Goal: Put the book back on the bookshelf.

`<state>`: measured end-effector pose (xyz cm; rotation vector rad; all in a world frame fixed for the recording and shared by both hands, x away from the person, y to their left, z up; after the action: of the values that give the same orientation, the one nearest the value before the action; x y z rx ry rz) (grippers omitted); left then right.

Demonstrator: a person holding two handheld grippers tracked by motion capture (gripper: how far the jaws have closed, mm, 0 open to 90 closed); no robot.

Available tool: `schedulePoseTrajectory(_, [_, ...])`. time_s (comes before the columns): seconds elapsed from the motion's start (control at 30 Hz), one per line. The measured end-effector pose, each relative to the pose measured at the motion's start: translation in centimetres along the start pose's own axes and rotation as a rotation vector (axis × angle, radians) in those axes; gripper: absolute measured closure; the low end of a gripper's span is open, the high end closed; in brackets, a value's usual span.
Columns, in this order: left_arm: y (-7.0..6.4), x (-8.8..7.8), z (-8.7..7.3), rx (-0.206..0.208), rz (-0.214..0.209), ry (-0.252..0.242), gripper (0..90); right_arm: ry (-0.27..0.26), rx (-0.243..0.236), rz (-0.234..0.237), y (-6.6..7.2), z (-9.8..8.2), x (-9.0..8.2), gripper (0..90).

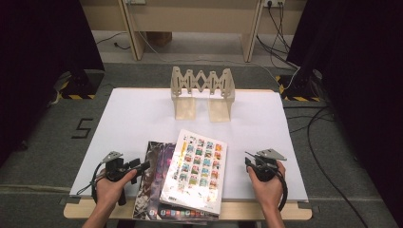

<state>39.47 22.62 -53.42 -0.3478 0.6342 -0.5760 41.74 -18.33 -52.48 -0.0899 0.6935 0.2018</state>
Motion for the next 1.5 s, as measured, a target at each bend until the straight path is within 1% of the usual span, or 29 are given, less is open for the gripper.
schedulePoseTrajectory(0.07, [0.0,-0.1,-0.1,0.003,0.002,0.002,42.8,0.001,-0.007,0.004,0.1,0.1,0.0,57.7])
schedulePoseTrajectory(0.1, [-0.1,-0.1,-0.1,0.004,0.003,0.003,42.8,-0.001,-0.013,0.013,0.4,0.2,0.1,57.7])
schedulePoseTrajectory(0.13, [-0.2,-0.2,-0.1,0.0,0.001,0.001,42.8,0.0,-0.016,0.019,0.7,0.2,0.1,57.7])
schedulePoseTrajectory(0.27, [-0.7,-0.2,0.1,0.01,-0.015,0.005,42.8,0.003,-0.024,0.037,1.3,0.3,-0.1,57.9])
schedulePoseTrajectory(0.37, [-1.0,0.0,0.4,0.015,-0.025,0.008,42.9,0.006,-0.019,0.043,1.5,0.4,-0.4,57.9])
schedulePoseTrajectory(0.43, [-1.2,0.2,0.7,0.013,-0.037,0.007,42.9,0.011,-0.002,0.062,1.7,0.5,-0.6,57.9])
schedulePoseTrajectory(0.53, [-2.0,0.5,1.0,0.026,-0.07,0.018,42.9,0.021,-0.003,0.082,2.1,0.7,-1.0,57.9])
schedulePoseTrajectory(0.57, [-2.3,0.7,1.1,0.027,-0.081,0.019,42.9,0.023,0.006,0.087,2.2,0.8,-1.1,57.8])
schedulePoseTrajectory(0.63, [-2.8,0.9,1.1,0.034,-0.094,0.03,42.8,0.028,0.002,0.086,2.5,0.9,-1.3,57.3])
schedulePoseTrajectory(0.67, [-3.1,1.0,1.0,0.032,-0.105,0.034,42.8,0.036,0.011,0.092,2.7,0.9,-1.3,57.0])
schedulePoseTrajectory(0.77, [-4.4,1.4,1.2,0.061,-0.139,0.05,42.8,0.052,0.014,0.125,3.7,1.1,-1.4,56.2])
schedulePoseTrajectory(0.83, [-5.2,1.6,1.6,0.072,-0.167,0.051,42.5,0.048,0.011,0.139,4.3,1.5,-1.5,55.4])
schedulePoseTrajectory(0.9, [-5.7,1.9,2.0,0.078,-0.175,0.057,42.4,0.061,0.029,0.159,4.8,1.7,-1.5,54.6])
schedulePoseTrajectory(0.93, [-6.1,2.4,2.3,0.084,-0.187,0.07,41.6,0.081,0.049,0.198,5.3,1.8,-1.2,53.9])
schedulePoseTrajectory(0.97, [-6.1,2.4,2.3,0.084,-0.187,0.07,41.4,0.081,0.049,0.198,5.3,1.8,-1.2,53.9])
schedulePoseTrajectory(1.0, [-6.4,2.9,2.4,0.092,-0.191,0.079,41.0,0.114,0.047,0.215,5.8,1.6,-0.8,53.5])
schedulePoseTrajectory(1.03, [-6.6,3.2,2.4,0.098,-0.193,0.089,41.0,0.114,0.047,0.215,5.8,1.6,-0.8,53.5])
schedulePoseTrajectory(1.07, [-6.8,3.7,2.4,0.103,-0.205,0.106,40.5,0.124,0.045,0.221,6.0,1.6,-0.6,53.2])
schedulePoseTrajectory(1.13, [-7.2,4.8,2.2,0.078,-0.226,0.147,39.3,0.15,0.036,0.236,6.4,1.5,0.0,52.7])
schedulePoseTrajectory(1.17, [-7.2,5.3,2.0,0.068,-0.229,0.166,38.7,0.168,0.044,0.25,6.8,1.5,0.3,51.8])
schedulePoseTrajectory(1.23, [-7.2,6.1,1.7,0.072,-0.209,0.201,38.6,0.184,0.054,0.267,7.1,1.4,0.6,51.4])
schedulePoseTrajectory(1.27, [-7.2,6.4,1.6,0.071,-0.209,0.215,38.6,0.184,0.054,0.267,7.1,1.4,0.6,51.4])
schedulePoseTrajectory(1.3, [-7.2,6.8,1.4,0.057,-0.213,0.229,38.5,0.192,0.06,0.272,7.3,1.3,0.7,51.2])
schedulePoseTrajectory(1.33, [-7.3,7.1,1.4,0.046,-0.214,0.232,38.7,0.204,0.059,0.277,7.4,1.2,0.9,51.0])
schedulePoseTrajectory(1.4, [-7.4,7.3,1.4,0.039,-0.205,0.241,38.7,0.222,0.064,0.29,7.7,1.0,1.2,50.2])
schedulePoseTrajectory(1.47, [-7.4,7.3,1.5,0.028,-0.198,0.244,39.4,0.226,0.082,0.309,7.9,1.0,1.3,49.7])
schedulePoseTrajectory(1.5, [-7.4,7.3,1.5,0.022,-0.196,0.245,39.8,0.238,0.096,0.319,8.0,1.0,1.3,49.3])
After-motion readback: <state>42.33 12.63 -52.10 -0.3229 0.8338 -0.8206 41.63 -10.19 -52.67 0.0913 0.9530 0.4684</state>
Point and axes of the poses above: each handheld gripper's, and its own axes: x roughly forward along the jaws, z roughly out of its top, y roughly to its left, the point moved 8 cm from there along x, roughly forward along the jaws, and after that the axes turned 5 degrees about -z, right-handed, at the moved point
